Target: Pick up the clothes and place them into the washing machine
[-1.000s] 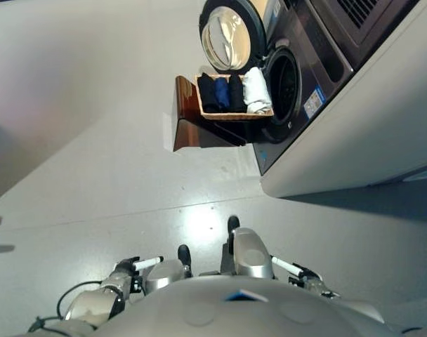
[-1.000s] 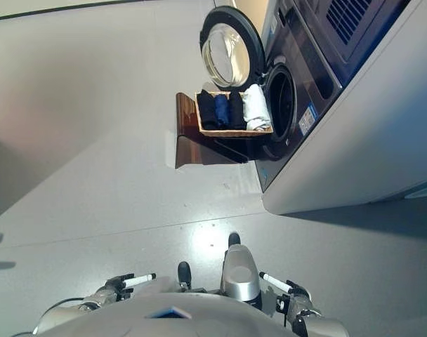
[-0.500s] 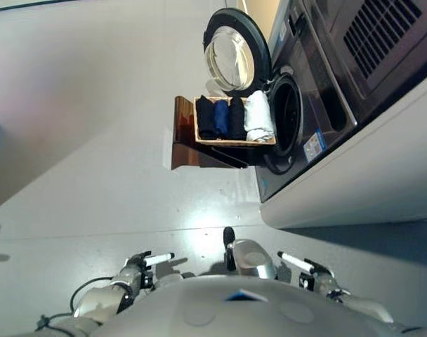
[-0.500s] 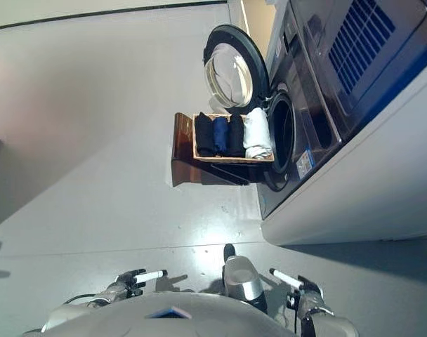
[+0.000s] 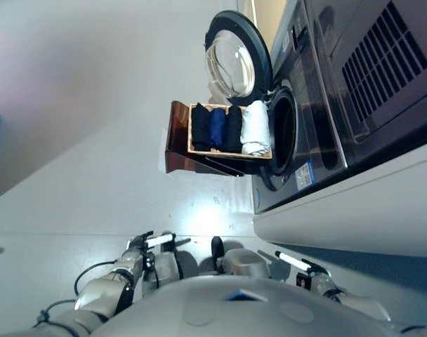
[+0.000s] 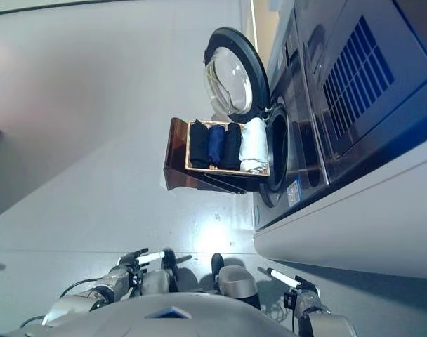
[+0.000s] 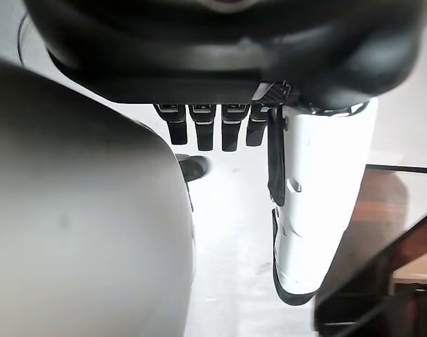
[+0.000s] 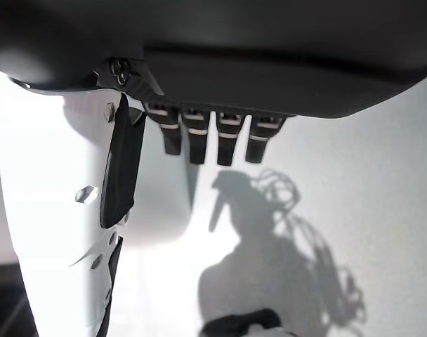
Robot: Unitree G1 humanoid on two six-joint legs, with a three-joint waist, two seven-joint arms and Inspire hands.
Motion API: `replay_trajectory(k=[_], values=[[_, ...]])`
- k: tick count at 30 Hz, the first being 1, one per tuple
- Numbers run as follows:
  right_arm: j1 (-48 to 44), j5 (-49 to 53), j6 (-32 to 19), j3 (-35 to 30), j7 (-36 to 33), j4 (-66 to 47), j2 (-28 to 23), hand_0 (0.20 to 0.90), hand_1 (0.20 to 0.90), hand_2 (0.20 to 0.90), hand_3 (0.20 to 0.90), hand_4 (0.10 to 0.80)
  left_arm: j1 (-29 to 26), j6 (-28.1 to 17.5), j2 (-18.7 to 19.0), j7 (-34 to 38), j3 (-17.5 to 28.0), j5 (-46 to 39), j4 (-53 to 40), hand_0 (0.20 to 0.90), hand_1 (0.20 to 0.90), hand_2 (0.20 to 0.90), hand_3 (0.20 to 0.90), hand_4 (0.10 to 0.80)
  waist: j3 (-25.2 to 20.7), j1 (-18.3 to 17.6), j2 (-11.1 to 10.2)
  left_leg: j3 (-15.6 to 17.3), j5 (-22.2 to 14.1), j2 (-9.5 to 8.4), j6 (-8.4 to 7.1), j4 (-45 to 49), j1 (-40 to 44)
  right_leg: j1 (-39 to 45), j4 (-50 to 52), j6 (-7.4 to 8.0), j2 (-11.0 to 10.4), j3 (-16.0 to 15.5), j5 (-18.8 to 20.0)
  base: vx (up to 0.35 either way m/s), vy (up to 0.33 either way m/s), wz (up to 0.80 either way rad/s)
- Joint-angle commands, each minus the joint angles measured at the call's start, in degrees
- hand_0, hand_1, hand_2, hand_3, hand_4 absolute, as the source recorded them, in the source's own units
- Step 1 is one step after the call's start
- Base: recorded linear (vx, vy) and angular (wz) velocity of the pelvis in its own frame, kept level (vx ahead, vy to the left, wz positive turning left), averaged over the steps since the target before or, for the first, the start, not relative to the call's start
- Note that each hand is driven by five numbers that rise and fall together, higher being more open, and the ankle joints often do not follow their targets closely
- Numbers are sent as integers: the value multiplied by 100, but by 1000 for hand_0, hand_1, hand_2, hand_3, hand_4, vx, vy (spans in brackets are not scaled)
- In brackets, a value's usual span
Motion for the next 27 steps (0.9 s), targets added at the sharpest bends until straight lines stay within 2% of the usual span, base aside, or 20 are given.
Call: replay_trajectory(k=[1, 2, 5, 6, 7, 8, 9, 10, 12, 13, 15, 18, 22, 25, 26, 27], values=[[297, -132, -61, -108, -121, 212, -170, 900, 900, 900, 900, 800, 422, 20, 133, 81, -79, 130, 141, 900, 900, 900, 900, 800, -157, 88, 84, 40, 462, 99, 281, -1, -718, 85, 684, 713, -127, 110, -712, 345, 121, -57], [327, -153, -51, -106, -119, 217, -178, 900, 900, 900, 900, 800, 455, 22, 143, 87, -60, 133, 132, 900, 900, 900, 900, 800, -204, 133, 127, 59, 527, 132, 221, -1, -821, 286, 637, 726, -151, 230, -815, 344, 121, -46], [342, -163, -51, -93, -81, 213, -164, 900, 900, 900, 900, 800, 504, 21, 153, 85, -10, 130, 164, 900, 900, 900, 900, 800, -269, 223, 132, 2, 658, 132, 206, -1, -774, 518, 567, 757, -224, 387, -946, 388, 190, -43], [317, -240, -29, -21, -62, 219, -127, 900, 900, 900, 900, 800, 539, 33, 189, 81, 48, 103, 201, 900, 900, 900, 900, 800, -384, 285, 157, -102, 739, 93, 313, -1, -695, 658, 562, 811, -342, 494, -1057, 380, 214, -58], [318, -240, -29, -20, -63, 219, -125, 900, 900, 900, 900, 800, 540, 33, 191, 81, 48, 103, 201, 900, 900, 900, 900, 800, -382, 286, 148, -97, 736, 85, 315, -1, -688, 664, 560, 814, -352, 494, -1062, 384, 249, -84], [276, -255, -30, -12, -61, 215, -123, 900, 900, 900, 900, 800, 532, 38, 206, 76, 59, 111, 233, 900, 900, 900, 900, 800, -436, 318, 121, -41, 788, 16, 345, 32, -723, 709, 616, 890, -469, 481, -1094, 341, 252, -71], [181, -229, -61, 18, -61, 60, -104, 900, 900, 900, 900, 800, 495, 28, 263, 111, 73, 87, 229, 900, 900, 900, 900, 800, -453, 356, 46, 128, 653, -96, 457, 377, -740, 635, 822, 1058, -729, 478, -1001, 429, 306, -104], [32, -372, -71, 225, -16, -96, -78, 900, 900, 900, 900, 800, 465, 22, 331, 109, 73, 86, 198, 900, 900, 900, 900, 800, -507, 405, 36, 205, 584, -93, 501, 450, -775, 497, 961, 1155, -789, 520, -816, 346, 240, -65], [-84, -534, -72, 417, -16, -214, -63, 900, 900, 900, 900, 800, 442, 25, 401, 145, 59, 103, 154, 900, 900, 900, 900, 800, -535, 459, 14, 287, 522, -99, 527, 493, -774, 406, 996, 1200, -835, 537, -729, 135, 73, -41], [-207, -797, -80, 726, 2, -438, -45, 900, 900, 900, 900, 800, 416, 6, 484, 188, 32, 159, 113, 900, 900, 900, 900, 800, -554, 531, -18, 336, 476, -134, 568, 471, -752, 383, 975, 1252, -896, 497, -662, 143, 80, -29], [-649, -1052, -126, 1176, 26, -1062, -54, 900, 900, 900, 900, 800, 332, -45, 650, 283, -36, 306, -28, 900, 900, 900, 900, 800, -623, 626, -14, 467, 412, -174, 598, 474, -778, 279, 893, 1362, -1014, 432, -315, 192, 125, -33], [-983, -1200, -239, 1435, 11, -1589, -137, 900, 900, 900, 900, 800, 255, -99, 780, 393, 49, 328, -59, 900, 900, 900, 900, 800, -692, 669, -22, 512, 329, -259, 651, 523, -787, 319, 772, 1443, -1149, 335, -201, 155, 91, -26], [-1373, -1215, -347, 1526, -109, -2230, -289, 900, 900, 900, 900, 800, 284, -144, 771, 494, 84, 321, -91, 900, 900, 900, 900, 800, -731, 714, 10, 491, 219, -347, 675, 711, -820, 419, 663, 1473, -1251, 218, -163, 115, 42, 2], [-1371, -1211, -361, 1522, -104, -2475, -328, 900, 900, 900, 900, 800, 314, -155, 755, 493, 93, 309, -133, 900, 900, 900, 900, 800, -735, 713, 20, 488, 189, -356, 677, 739, -825, 429, 649, 1476, -1263, 194, -195, 32, 18, 5], [-1200, -1188, -431, 1391, -144, -3076, -430, 900, 900, 900, 900, 800, 393, -188, 652, 526, 140, 265, -151, 900, 900, 900, 900, 800, -722, 696, 23, 496, 166, -425, 669, 866, -904, 458, 641, 1502, -1295, 86, -115, 39, 25, 7], [-1197, -1189, -430, 1390, -144, -3079, -431, 900, 900, 900, 900, 800, 394, -188, 652, 526, 139, 265, -151, 900, 900, 900, 900, 800, -726, 694, 24, 494, 166, -425, 669, 868, -908, 457, 639, 1502, -1295, 83, -113, 23, 36, 8]])
